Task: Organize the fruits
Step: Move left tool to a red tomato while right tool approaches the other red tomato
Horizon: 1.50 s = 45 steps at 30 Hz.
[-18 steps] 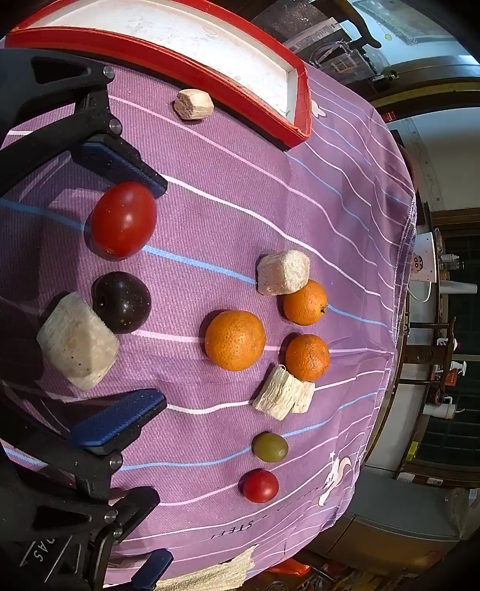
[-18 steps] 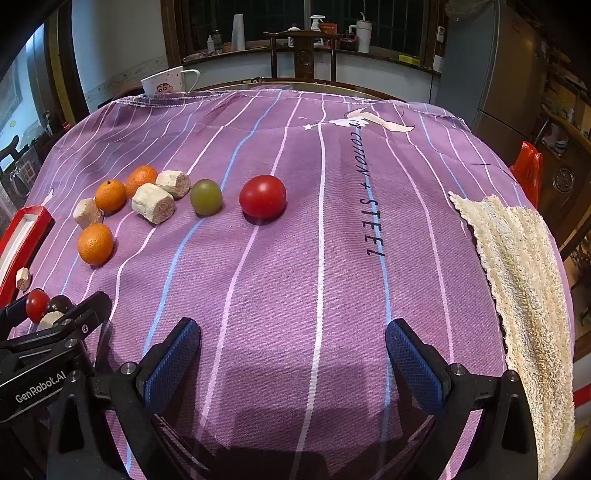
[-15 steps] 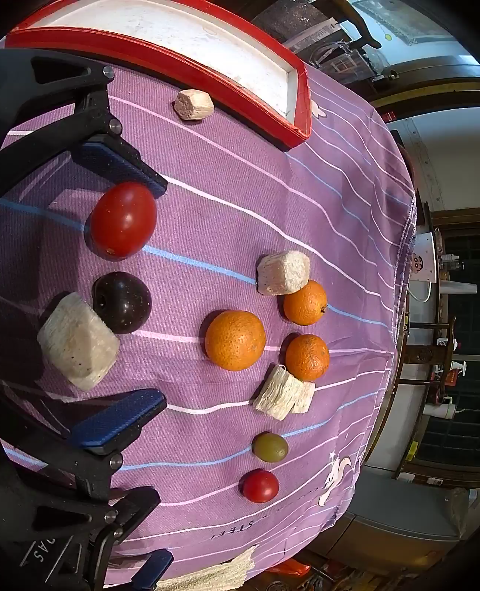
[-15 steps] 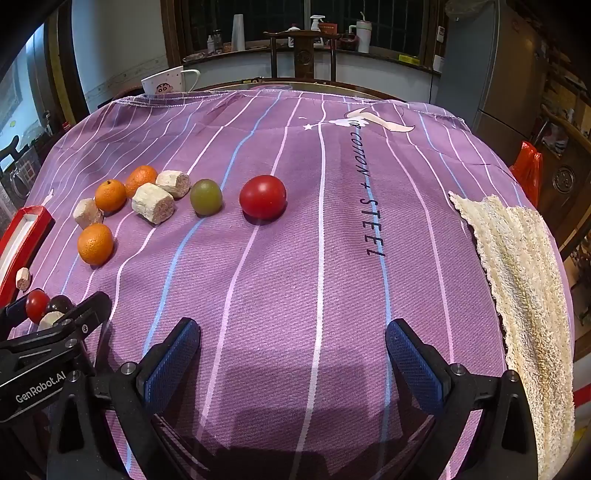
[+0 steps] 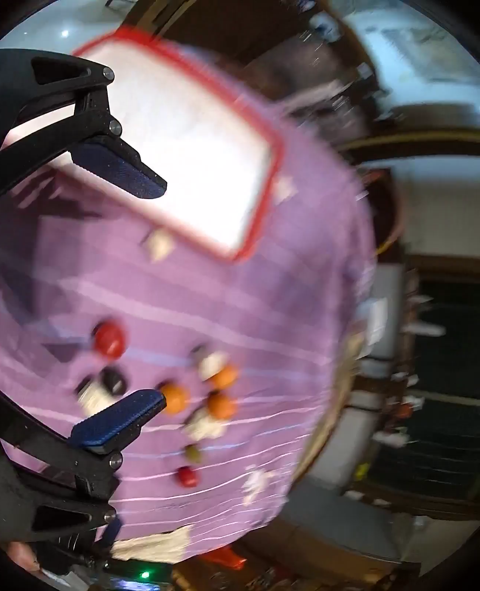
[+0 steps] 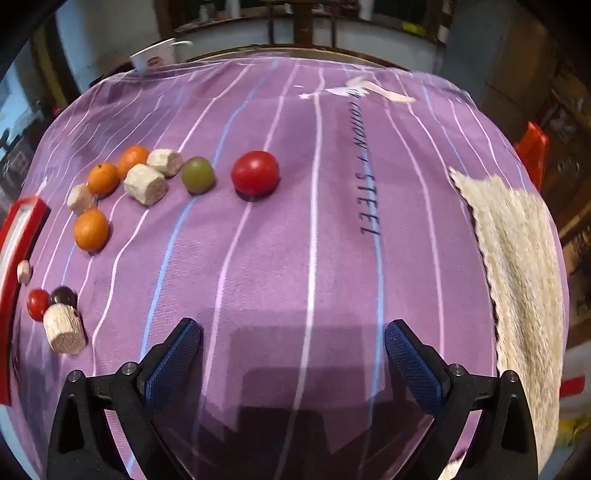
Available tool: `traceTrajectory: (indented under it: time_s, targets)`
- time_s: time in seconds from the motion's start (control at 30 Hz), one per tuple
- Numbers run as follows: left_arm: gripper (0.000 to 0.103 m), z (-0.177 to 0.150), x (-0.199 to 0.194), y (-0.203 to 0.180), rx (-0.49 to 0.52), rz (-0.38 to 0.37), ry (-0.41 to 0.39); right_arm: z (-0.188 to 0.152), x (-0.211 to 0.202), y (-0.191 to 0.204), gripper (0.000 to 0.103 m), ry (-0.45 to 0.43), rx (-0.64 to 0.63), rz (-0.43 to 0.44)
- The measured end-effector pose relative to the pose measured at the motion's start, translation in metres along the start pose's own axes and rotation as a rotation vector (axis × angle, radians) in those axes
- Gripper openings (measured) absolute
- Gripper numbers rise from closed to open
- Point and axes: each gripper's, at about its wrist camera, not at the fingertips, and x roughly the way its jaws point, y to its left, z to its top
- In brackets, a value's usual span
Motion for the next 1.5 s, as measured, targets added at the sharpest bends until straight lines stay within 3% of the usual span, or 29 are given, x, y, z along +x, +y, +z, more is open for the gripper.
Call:
traceTrajectory:
  time_s: [0.1, 0.2, 0.27, 0.33, 0.47, 0.77, 1.17, 1.5]
  targets:
    - [0.103, 0.011, -0.007, 0.015, 0.005, 0.019, -0.011, -0.002, -0.010, -0.005, 0.103, -0.022, 0.042, 0.002]
    - [0.103, 0.009, 0.001, 0.021, 0.009, -0.003, 0.092, -0.001, -0.021, -0.002, 0.103, -0.045, 0.062, 0.021]
    - [0.093, -0.001, 0.011, 0.019, -0.008, -0.030, 0.142, 0.001, -0.027, 0.005, 0.103, -0.060, 0.056, 0.040]
    - [0.071, -0.008, 0.017, 0.019, -0.014, -0.059, 0.181, 0.002, -0.033, 0.013, 0.102, -0.069, 0.035, 0.068]
    - [0.055, -0.018, 0.024, 0.015, -0.014, -0.087, 0.215, -0.002, -0.038, 0.031, 0.100, -0.075, -0.013, 0.097]
    - [0.055, -0.019, 0.024, 0.005, 0.026, -0.083, 0.234, -0.007, -0.035, 0.039, 0.084, -0.054, -0.028, 0.140]
    - [0.055, -0.020, 0.028, -0.010, 0.100, -0.049, 0.239, -0.005, -0.028, 0.036, 0.084, -0.036, -0.023, 0.131]
    - [0.055, -0.028, 0.044, -0.019, 0.106, -0.074, 0.285, -0.003, -0.020, 0.034, 0.084, -0.035, -0.039, 0.144]
